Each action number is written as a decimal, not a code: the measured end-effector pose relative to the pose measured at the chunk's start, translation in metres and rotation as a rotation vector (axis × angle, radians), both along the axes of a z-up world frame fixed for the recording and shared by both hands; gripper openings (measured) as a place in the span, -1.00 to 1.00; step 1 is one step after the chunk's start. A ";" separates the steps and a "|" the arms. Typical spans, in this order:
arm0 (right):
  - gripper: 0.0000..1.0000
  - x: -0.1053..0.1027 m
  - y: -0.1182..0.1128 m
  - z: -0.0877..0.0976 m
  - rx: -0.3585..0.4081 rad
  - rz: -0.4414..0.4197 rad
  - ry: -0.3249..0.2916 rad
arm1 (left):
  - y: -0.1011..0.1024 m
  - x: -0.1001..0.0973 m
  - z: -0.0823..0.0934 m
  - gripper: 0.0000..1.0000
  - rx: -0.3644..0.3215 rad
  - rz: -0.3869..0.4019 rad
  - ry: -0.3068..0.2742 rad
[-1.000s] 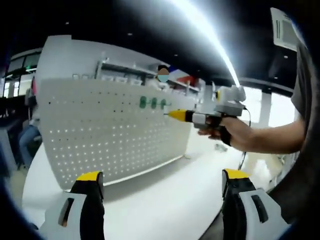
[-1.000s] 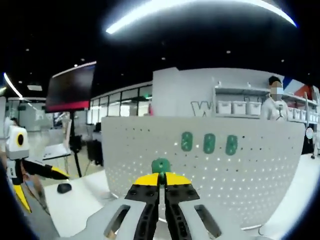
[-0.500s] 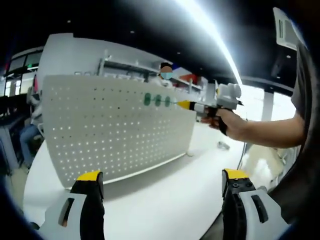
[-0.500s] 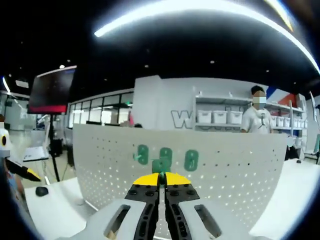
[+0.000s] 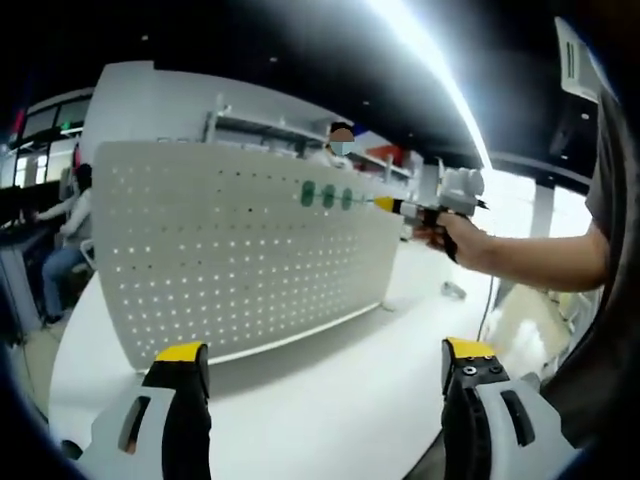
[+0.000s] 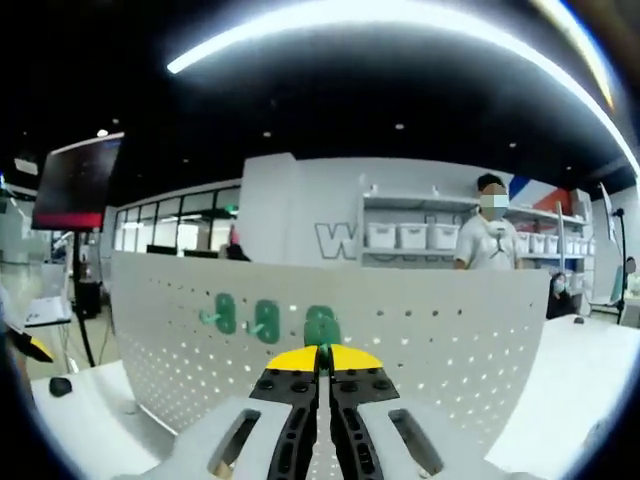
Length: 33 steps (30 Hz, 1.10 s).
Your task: Insert the hook assembly into the mounting plate slot until the hook locks in place.
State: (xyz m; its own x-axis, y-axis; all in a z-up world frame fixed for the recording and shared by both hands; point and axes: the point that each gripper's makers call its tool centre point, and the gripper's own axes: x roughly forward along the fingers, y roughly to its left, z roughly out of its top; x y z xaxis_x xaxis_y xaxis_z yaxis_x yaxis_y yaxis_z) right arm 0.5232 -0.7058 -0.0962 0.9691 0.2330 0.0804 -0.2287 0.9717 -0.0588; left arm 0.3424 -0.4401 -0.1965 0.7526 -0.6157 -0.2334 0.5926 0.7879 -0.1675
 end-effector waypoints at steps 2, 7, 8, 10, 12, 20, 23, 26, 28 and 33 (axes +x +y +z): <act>-1.00 0.004 -0.005 0.000 0.001 -0.012 0.002 | 0.001 0.001 -0.001 0.96 0.005 0.004 0.001; -1.00 0.015 -0.014 0.003 0.009 -0.033 -0.001 | 0.003 0.001 -0.005 0.96 0.005 0.007 0.010; -1.00 0.017 -0.015 0.003 0.009 -0.034 0.000 | 0.003 0.001 -0.005 0.95 0.006 0.007 0.010; -1.00 0.023 -0.018 0.001 0.030 -0.039 0.010 | 0.003 0.001 -0.006 0.95 0.007 0.006 0.013; -1.00 0.028 -0.023 -0.001 0.052 -0.045 0.017 | 0.004 0.002 -0.006 0.95 0.010 0.008 0.013; -1.00 0.034 -0.028 0.004 0.045 -0.061 -0.004 | 0.006 0.003 -0.006 0.95 0.009 0.016 0.013; -1.00 0.036 -0.031 0.005 0.046 -0.070 -0.011 | 0.008 0.003 -0.006 0.94 0.010 0.022 0.012; -1.00 0.037 -0.032 0.006 0.042 -0.072 -0.020 | 0.010 0.004 -0.007 0.94 0.009 0.028 0.015; -1.00 0.038 -0.031 0.006 0.043 -0.072 -0.023 | 0.011 0.004 -0.007 0.93 0.010 0.028 0.016; -1.00 0.039 -0.031 0.007 0.054 -0.077 -0.035 | 0.014 0.005 -0.007 0.92 0.012 0.038 0.015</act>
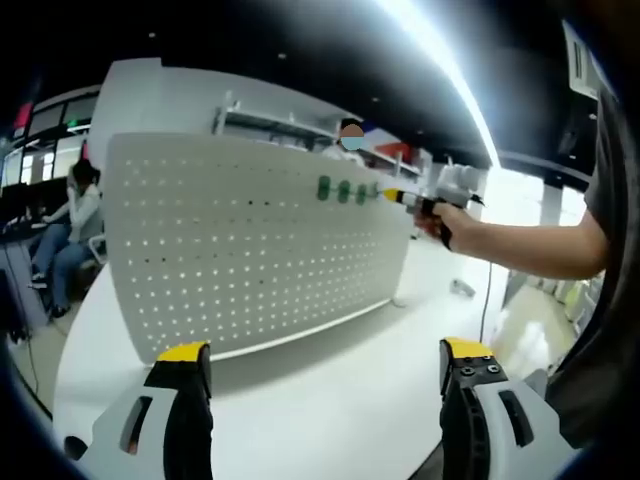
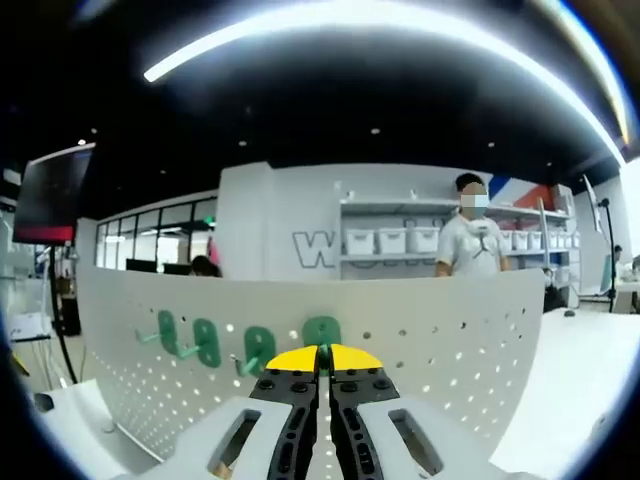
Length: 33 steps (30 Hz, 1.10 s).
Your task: Insert the hook assembly into the mounting plate slot until the hook locks in place.
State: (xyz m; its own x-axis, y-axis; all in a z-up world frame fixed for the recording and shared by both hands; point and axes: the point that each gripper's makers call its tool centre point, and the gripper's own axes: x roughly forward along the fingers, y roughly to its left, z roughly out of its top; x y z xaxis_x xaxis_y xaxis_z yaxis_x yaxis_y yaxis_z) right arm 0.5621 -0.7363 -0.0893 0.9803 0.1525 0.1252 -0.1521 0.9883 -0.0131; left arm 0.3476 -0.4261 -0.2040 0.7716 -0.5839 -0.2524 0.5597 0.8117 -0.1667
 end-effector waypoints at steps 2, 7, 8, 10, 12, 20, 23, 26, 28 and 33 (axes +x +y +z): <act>-1.00 0.000 0.000 0.000 -0.004 -0.002 -0.005 | 0.001 0.000 -0.001 0.92 0.003 0.000 0.002; -1.00 0.001 -0.001 -0.003 -0.014 -0.011 -0.014 | 0.001 0.000 -0.002 0.91 0.004 0.000 0.005; -1.00 0.001 -0.001 -0.004 -0.011 -0.009 -0.014 | 0.001 0.000 -0.003 0.91 0.004 0.000 0.006; -1.00 0.001 -0.002 -0.006 -0.007 -0.013 -0.023 | 0.001 0.000 -0.003 0.91 0.006 0.001 0.006; -1.00 0.001 -0.003 -0.006 0.010 -0.010 -0.030 | 0.001 0.000 -0.003 0.90 0.006 0.001 0.008; -1.00 0.007 -0.002 -0.011 0.015 -0.015 -0.019 | 0.005 0.001 -0.004 0.89 0.007 0.009 0.010; -1.00 0.007 -0.001 -0.011 0.001 -0.021 -0.018 | 0.005 0.002 -0.005 0.88 0.008 0.012 0.010; -1.00 0.007 -0.002 -0.012 0.001 -0.025 -0.016 | 0.006 0.002 -0.006 0.88 0.005 0.012 0.015; -1.00 0.007 -0.001 -0.013 -0.007 -0.026 -0.014 | 0.005 0.002 -0.007 0.88 0.006 0.010 0.017; -1.00 0.009 -0.001 -0.014 -0.032 -0.030 -0.007 | 0.003 0.002 -0.010 0.90 0.002 0.005 0.023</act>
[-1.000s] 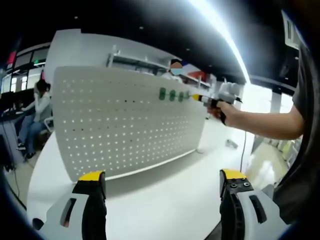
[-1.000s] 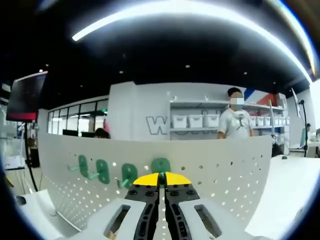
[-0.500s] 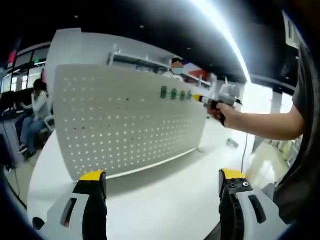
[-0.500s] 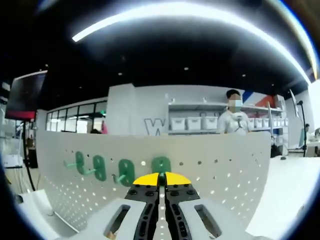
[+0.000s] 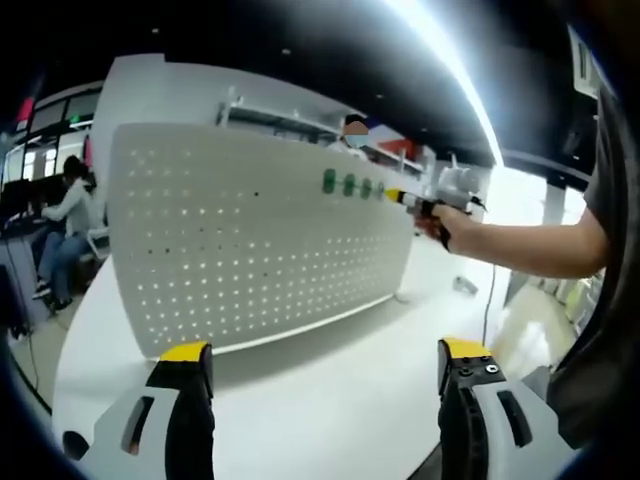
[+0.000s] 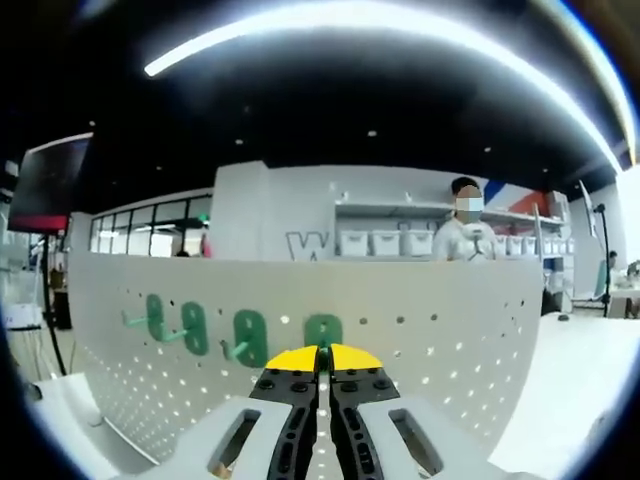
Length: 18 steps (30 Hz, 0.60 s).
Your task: Insert the hook assembly into the mounting plate slot until the hook locks in place.
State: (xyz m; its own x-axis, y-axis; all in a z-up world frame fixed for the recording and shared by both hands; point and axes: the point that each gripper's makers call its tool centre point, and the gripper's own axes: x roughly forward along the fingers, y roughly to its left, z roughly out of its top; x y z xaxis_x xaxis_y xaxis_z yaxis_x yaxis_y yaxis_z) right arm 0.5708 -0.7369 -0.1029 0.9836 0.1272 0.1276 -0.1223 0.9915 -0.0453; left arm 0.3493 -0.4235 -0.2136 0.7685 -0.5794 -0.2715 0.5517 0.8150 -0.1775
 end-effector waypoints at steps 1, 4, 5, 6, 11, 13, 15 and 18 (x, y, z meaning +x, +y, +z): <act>-1.00 0.000 0.000 0.000 0.006 0.002 0.001 | -0.001 0.000 0.000 0.90 0.001 -0.002 0.000; -1.00 0.001 -0.001 0.000 0.005 0.005 0.010 | -0.001 -0.001 0.001 0.91 -0.002 -0.005 -0.001; -1.00 0.001 -0.001 0.000 0.008 0.009 0.012 | -0.002 -0.001 0.001 0.90 -0.001 -0.006 -0.004; -1.00 0.001 -0.001 0.000 0.010 0.010 0.013 | -0.001 -0.002 0.002 0.91 0.000 -0.007 -0.005; -0.98 0.001 0.000 0.001 0.010 0.010 0.042 | -0.001 -0.003 0.005 0.91 -0.002 -0.007 -0.010; -0.98 0.000 0.000 0.001 -0.001 0.005 0.045 | -0.001 -0.004 0.006 0.91 -0.001 -0.008 -0.013; -0.98 -0.002 0.000 0.004 0.010 0.006 0.036 | 0.000 -0.003 0.007 0.91 -0.003 -0.007 -0.016; -0.99 -0.009 -0.001 0.013 0.009 0.007 0.020 | 0.000 -0.004 0.010 0.91 -0.006 -0.003 -0.019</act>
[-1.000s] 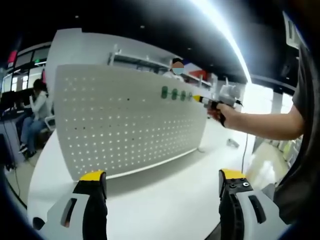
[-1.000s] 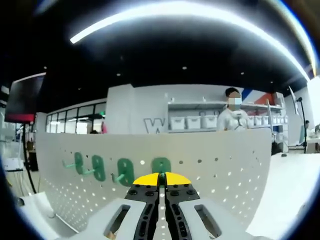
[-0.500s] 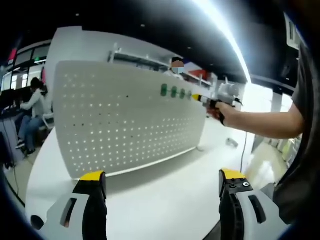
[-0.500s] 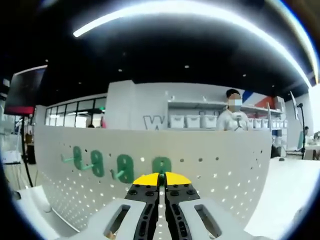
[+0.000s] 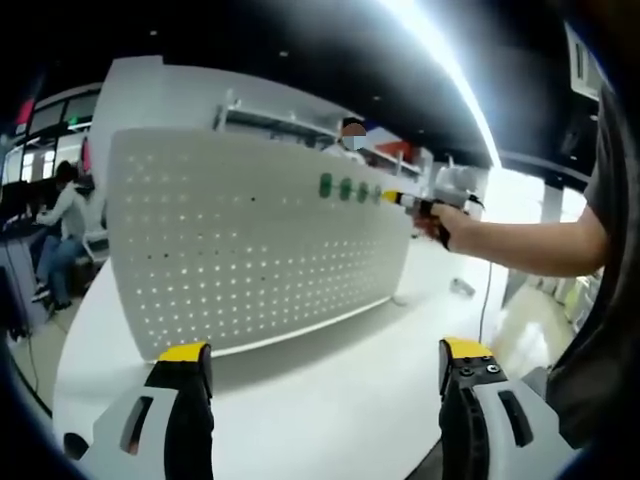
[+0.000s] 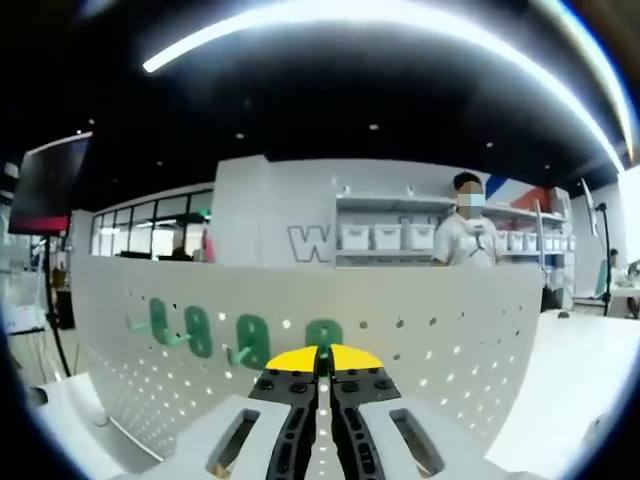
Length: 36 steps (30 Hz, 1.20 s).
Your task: Insert the hook assembly into the mounting plate slot until the hook locks in place.
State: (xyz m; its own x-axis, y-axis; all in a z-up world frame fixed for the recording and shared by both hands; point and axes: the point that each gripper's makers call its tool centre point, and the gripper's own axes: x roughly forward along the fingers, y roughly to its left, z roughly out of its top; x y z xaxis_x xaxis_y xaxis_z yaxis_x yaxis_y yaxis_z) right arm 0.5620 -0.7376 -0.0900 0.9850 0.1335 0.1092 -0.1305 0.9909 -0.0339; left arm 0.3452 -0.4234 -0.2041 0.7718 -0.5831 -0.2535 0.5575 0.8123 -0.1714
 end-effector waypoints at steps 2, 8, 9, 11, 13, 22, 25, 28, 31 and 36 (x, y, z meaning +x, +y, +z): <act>-0.98 -0.004 -0.002 0.005 -0.005 0.000 -0.014 | 0.000 0.000 0.002 0.91 -0.002 0.002 -0.006; -0.84 -0.022 -0.011 0.012 0.031 0.001 -0.025 | 0.001 -0.001 0.008 0.92 -0.003 0.004 -0.020; -0.82 -0.027 -0.012 0.011 0.032 0.003 -0.022 | 0.001 -0.001 0.009 0.93 -0.002 0.004 -0.021; -0.76 -0.037 -0.013 0.009 0.026 0.004 -0.014 | 0.002 -0.001 0.010 0.94 -0.002 0.005 -0.022; -0.64 -0.045 -0.014 0.007 0.025 0.003 -0.008 | 0.002 -0.001 0.010 0.96 -0.003 0.005 -0.020; -0.01 -0.088 -0.006 -0.016 -0.035 0.006 0.052 | -0.001 -0.005 0.013 0.98 -0.004 -0.004 -0.034; 0.17 -0.101 0.001 -0.027 -0.031 0.017 0.077 | -0.002 -0.006 0.012 0.99 -0.001 -0.007 -0.033; 0.29 -0.115 0.009 -0.045 -0.036 0.039 0.125 | -0.002 -0.007 0.012 1.00 -0.002 -0.006 -0.034; 0.38 -0.134 0.018 -0.065 -0.052 0.064 0.180 | -0.002 -0.008 0.012 1.00 -0.003 -0.006 -0.034; 0.45 -0.155 0.024 -0.086 -0.049 0.082 0.227 | -0.001 -0.011 0.007 1.00 -0.002 -0.003 -0.025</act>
